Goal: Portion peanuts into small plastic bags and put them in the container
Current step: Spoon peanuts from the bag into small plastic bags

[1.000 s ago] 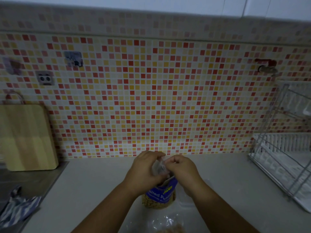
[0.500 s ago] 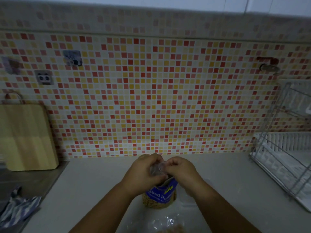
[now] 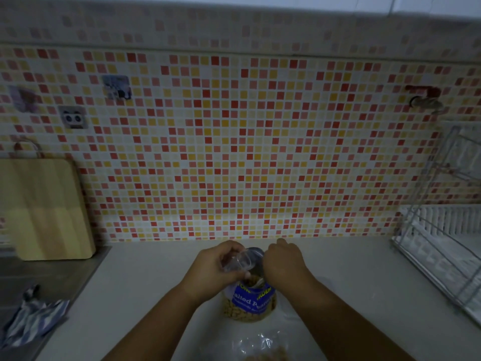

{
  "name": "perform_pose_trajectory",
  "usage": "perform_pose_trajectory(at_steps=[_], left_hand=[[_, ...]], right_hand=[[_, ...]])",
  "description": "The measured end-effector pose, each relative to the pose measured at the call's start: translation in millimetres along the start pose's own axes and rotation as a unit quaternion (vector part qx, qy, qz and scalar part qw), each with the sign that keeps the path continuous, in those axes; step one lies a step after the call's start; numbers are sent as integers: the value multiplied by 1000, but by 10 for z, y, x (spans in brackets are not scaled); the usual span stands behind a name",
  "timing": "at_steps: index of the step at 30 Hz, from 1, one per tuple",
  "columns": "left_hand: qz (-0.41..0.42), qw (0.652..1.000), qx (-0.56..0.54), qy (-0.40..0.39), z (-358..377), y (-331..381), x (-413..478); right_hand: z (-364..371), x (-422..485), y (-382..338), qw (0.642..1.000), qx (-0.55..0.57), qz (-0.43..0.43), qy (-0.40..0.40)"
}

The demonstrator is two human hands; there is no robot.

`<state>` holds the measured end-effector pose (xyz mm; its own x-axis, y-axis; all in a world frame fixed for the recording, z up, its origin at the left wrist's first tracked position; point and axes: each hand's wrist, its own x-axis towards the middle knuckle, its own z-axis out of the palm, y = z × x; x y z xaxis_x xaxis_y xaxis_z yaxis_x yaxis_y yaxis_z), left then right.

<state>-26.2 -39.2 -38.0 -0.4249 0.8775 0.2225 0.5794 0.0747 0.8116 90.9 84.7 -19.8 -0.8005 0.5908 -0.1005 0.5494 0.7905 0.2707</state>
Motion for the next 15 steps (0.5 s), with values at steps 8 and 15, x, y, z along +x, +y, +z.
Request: perform_pose_trajectory(at_steps=[8, 15], left_hand=[[-26, 999, -30, 6, -43, -60, -7], [-9, 998, -57, 0, -59, -44, -6]], right_hand=[[-83, 35, -83, 998, -52, 19, -38], [-177, -12, -8, 1000, 22, -12, 12]])
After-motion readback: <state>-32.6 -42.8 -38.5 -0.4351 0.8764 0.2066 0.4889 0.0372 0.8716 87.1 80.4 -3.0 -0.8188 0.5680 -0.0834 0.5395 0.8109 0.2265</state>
